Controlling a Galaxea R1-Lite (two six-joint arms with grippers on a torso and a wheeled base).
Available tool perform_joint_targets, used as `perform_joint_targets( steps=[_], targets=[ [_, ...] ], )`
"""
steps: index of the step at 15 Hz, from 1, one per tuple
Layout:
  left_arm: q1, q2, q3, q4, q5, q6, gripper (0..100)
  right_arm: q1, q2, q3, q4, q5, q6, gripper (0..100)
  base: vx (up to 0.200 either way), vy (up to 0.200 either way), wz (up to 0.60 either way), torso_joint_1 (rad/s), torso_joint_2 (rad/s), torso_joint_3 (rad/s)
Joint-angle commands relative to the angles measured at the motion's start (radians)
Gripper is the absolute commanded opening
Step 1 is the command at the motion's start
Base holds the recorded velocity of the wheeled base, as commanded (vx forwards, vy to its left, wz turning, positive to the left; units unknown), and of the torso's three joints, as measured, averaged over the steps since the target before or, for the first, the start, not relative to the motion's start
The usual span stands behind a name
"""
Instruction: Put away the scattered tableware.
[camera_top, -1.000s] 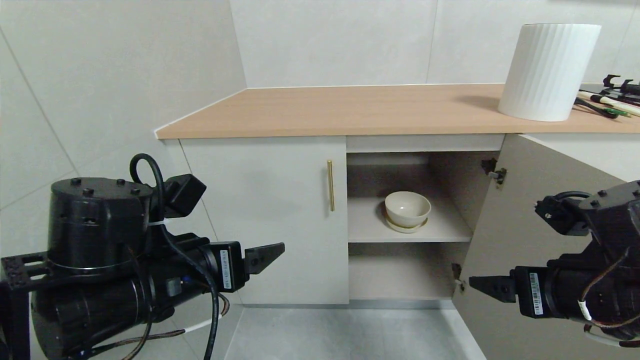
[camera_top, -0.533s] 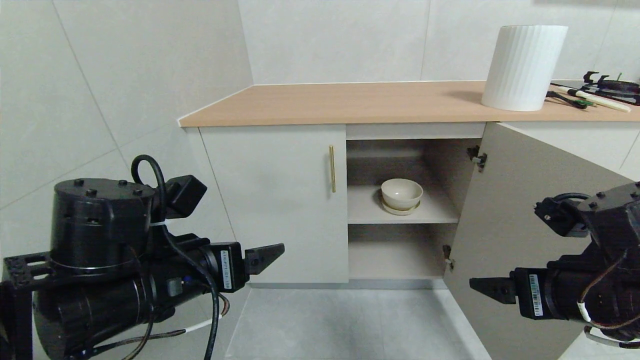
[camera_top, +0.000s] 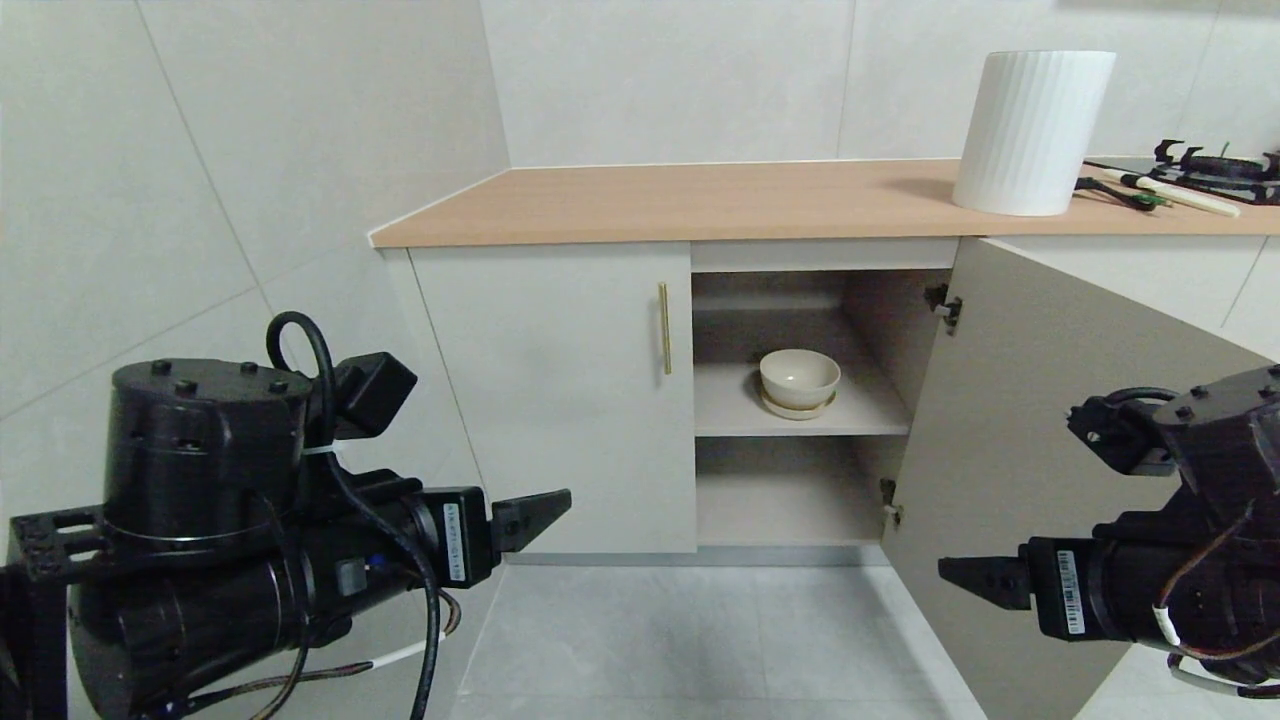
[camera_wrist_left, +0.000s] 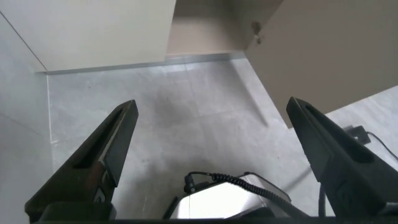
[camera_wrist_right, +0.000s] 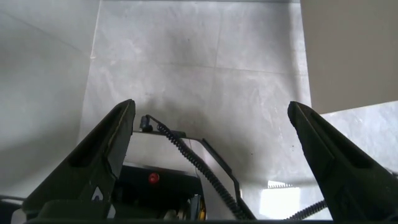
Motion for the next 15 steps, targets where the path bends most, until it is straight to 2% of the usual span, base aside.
perform_joint_targets(
  steps=[1, 4, 7, 15],
  targets=[
    [0.0, 0.003, 0.0, -0.001, 0.002, -0.001, 100, 0.0, 0.005, 0.0, 0.0, 0.0, 0.0, 100, 0.0, 0.0, 0.0, 0.0, 0.0, 0.0],
    [0.0, 0.005, 0.0, -0.001, 0.003, 0.001, 100, 0.0, 0.0, 0.0, 0.001, 0.0, -0.003, 100, 0.0, 0.0, 0.0, 0.0, 0.0, 0.0],
    [0.0, 0.005, -0.001, -0.004, 0.003, 0.001, 100, -0.006, -0.004, -0.006, 0.043, -0.001, -0.009, 100, 0.0, -0.2, 0.0, 0.004, 0.0, 0.002],
    [0.0, 0.005, -0.003, -0.004, 0.003, 0.001, 100, -0.021, -0.004, -0.008, 0.058, 0.0, -0.023, 100, 0.0, 0.0, 0.0, 0.0, 0.0, 0.0]
  ],
)
